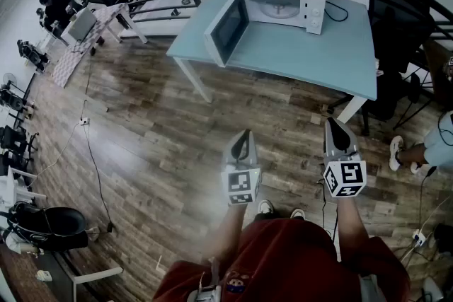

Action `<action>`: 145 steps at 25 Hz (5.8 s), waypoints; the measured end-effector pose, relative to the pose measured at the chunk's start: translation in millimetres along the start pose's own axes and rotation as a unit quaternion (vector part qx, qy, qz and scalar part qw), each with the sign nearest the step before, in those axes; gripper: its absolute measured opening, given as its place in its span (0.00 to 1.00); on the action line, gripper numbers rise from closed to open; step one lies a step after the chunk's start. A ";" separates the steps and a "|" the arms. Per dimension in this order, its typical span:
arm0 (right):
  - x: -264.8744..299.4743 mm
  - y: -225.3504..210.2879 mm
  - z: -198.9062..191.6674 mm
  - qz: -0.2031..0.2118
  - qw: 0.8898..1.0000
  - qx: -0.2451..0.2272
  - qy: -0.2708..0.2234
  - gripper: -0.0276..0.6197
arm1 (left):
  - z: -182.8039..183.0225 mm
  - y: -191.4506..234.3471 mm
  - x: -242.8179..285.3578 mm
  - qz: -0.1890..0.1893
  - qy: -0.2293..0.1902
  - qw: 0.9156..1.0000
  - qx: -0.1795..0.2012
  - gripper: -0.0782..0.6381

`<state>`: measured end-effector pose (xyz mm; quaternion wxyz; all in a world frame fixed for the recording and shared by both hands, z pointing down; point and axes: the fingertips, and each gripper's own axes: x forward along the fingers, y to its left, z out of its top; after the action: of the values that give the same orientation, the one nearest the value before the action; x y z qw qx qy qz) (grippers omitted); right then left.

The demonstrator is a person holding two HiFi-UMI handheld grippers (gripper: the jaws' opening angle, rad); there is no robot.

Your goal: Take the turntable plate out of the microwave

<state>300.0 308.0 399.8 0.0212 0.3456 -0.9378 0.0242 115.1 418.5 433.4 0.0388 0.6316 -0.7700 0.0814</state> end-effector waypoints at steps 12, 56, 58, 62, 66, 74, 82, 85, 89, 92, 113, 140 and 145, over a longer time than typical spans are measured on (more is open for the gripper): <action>35.3 29.8 -6.8 -0.013 1.000 0.001 0.006 0.05 | -1.4 42.9 13.3 -0.014 -0.015 1.000 -0.003 0.11; 257.0 -92.8 -28.8 -0.007 0.997 0.062 0.035 0.05 | 16.6 75.8 261.0 -0.011 0.015 1.000 -0.001 0.11; 267.7 -107.0 -27.7 -0.006 0.997 0.064 0.034 0.05 | 21.3 72.4 276.5 -0.009 0.016 1.000 0.003 0.11; 287.5 -133.2 -25.1 -0.005 0.997 0.070 0.033 0.05 | 30.7 67.1 304.0 -0.004 0.015 1.000 0.007 0.11; 305.9 -152.3 -24.2 -0.001 0.997 0.074 0.031 0.05 | 38.4 64.2 330.2 0.003 0.014 1.000 0.012 0.11; 337.5 -180.6 -20.2 0.014 0.996 0.077 0.030 0.05 | 54.0 59.5 369.6 0.014 0.006 1.000 0.019 0.11; 365.8 -180.3 -8.8 0.025 0.997 0.072 0.027 0.05 | 68.0 73.2 389.6 0.012 -0.002 1.000 0.021 0.11; 381.7 -179.9 -11.6 0.023 0.997 0.067 0.029 0.05 | 66.8 83.3 402.8 0.008 -0.004 1.000 0.024 0.11; 411.4 -179.1 -19.3 0.016 0.998 0.059 0.032 0.05 | 57.6 101.5 431.5 -0.001 -0.008 1.000 0.022 0.11; 436.7 -178.7 -19.3 0.002 0.998 0.054 0.033 0.05 | 53.7 117.0 459.2 -0.019 -0.009 1.000 0.019 0.11; 581.6 -203.5 -16.0 -0.111 0.991 0.035 0.061 0.05 | 65.0 196.8 622.8 -0.134 -0.019 0.991 0.008 0.11; 633.8 -188.5 -34.5 -0.129 0.988 0.020 0.080 0.05 | 58.5 214.3 671.5 -0.188 -0.026 0.982 0.014 0.11; 640.5 -200.8 -43.2 -0.127 0.987 0.018 0.092 0.05 | 49.9 205.5 682.5 -0.200 -0.017 0.979 0.023 0.11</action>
<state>-55.6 -256.6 485.2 0.1043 0.4585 -0.8798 0.0695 -219.8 -211.0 479.6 0.0270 0.7749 -0.6265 0.0789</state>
